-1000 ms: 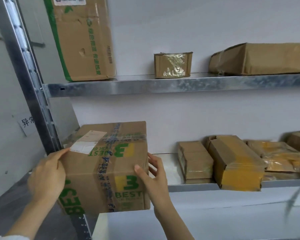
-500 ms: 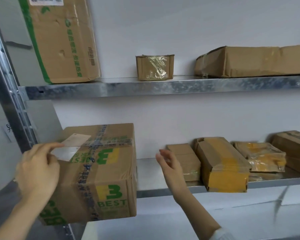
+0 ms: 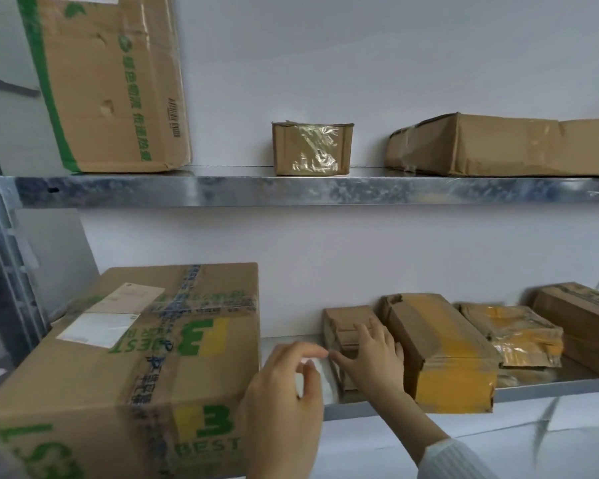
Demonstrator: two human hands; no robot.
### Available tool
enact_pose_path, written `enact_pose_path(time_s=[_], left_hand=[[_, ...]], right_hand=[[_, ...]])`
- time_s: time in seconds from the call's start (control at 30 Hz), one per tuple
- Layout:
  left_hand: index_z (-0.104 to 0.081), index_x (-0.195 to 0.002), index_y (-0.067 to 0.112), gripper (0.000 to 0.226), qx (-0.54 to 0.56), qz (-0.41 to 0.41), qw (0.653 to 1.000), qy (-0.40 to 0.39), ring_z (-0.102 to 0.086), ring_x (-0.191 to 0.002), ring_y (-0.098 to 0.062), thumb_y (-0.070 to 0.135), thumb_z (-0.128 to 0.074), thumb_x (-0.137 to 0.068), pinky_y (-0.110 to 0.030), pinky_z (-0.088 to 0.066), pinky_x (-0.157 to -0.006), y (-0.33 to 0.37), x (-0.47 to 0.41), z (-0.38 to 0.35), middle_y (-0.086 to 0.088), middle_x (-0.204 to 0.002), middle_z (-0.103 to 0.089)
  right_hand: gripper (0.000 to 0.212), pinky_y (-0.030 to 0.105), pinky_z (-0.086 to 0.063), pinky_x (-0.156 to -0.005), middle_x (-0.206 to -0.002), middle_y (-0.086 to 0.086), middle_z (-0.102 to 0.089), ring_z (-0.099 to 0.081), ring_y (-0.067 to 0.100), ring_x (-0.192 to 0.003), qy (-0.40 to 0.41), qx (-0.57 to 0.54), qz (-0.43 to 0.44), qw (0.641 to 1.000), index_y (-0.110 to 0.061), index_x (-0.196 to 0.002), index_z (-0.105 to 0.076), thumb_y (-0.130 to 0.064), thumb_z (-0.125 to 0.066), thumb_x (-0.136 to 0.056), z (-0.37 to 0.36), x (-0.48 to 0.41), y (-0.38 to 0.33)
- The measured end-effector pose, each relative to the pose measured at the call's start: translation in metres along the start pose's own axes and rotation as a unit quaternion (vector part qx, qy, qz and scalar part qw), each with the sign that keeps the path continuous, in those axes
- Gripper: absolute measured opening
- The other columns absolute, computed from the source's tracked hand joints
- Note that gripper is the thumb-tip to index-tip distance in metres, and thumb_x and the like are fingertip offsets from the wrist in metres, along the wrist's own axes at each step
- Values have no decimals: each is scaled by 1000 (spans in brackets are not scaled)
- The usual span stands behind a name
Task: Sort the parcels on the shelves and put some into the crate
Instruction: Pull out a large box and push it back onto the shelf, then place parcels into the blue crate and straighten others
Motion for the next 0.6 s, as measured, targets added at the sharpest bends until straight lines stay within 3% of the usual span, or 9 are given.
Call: enact_pose_path(time_s=[0.07,0.23,0.4,0.53,0.6], left_hand=[[-63,-77,41,30,-27,-7,1000,14,-58,-64,-2,12,-70,-74,-8,-35,-59,2,-1,-17,25,-74,-62],[-66,-92,34,25,-16,11,999,36,-57,-86,-3,11,-58,-87,-13,-43,-67,-10,-9,-49,22,-94,-62],[-64,-90,33,36,120,162,977,-64,-56,-103,-6,1,-47,-92,-4,-36,-73,-49,-7,-84,16,-105,-59],[-60,-108,30,34,167,252,946,-114,-50,-113,-10,4,-44,-94,-20,-38,-85,-69,-13,-99,11,-118,-53],[-56,-117,30,31,219,335,910,-111,-50,-115,-16,11,-43,-97,-31,-41,-95,-78,-20,-100,4,-123,-53]], right_hand=[[81,47,-22,-115,-159,2,-20,-19,26,-146,12,23,-7,1000,-25,-145,-33,-74,-45,-81,-2,-3,0],[75,48,-25,-112,-158,4,-23,-22,28,-144,5,41,-10,999,-25,-143,-34,-70,-45,-84,-8,-10,8],[75,46,-30,-108,-158,1,-23,-29,26,-139,24,24,0,999,-27,-140,-37,-71,-50,-81,-7,-8,11],[73,44,-32,-106,-159,-2,-19,-32,24,-137,40,-10,13,999,-29,-141,-37,-69,-51,-81,-3,3,15],[69,44,-34,-105,-158,-4,-22,-36,23,-135,48,-43,20,998,-29,-137,-43,-69,-51,-81,-1,9,16]])
Point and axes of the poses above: each hand's wrist, its own x-axis away from the middle knuckle, its own z-axis out of the back of the hand, y = z × x, the point moved 1 cm from there along -x, towards the middle knuckle
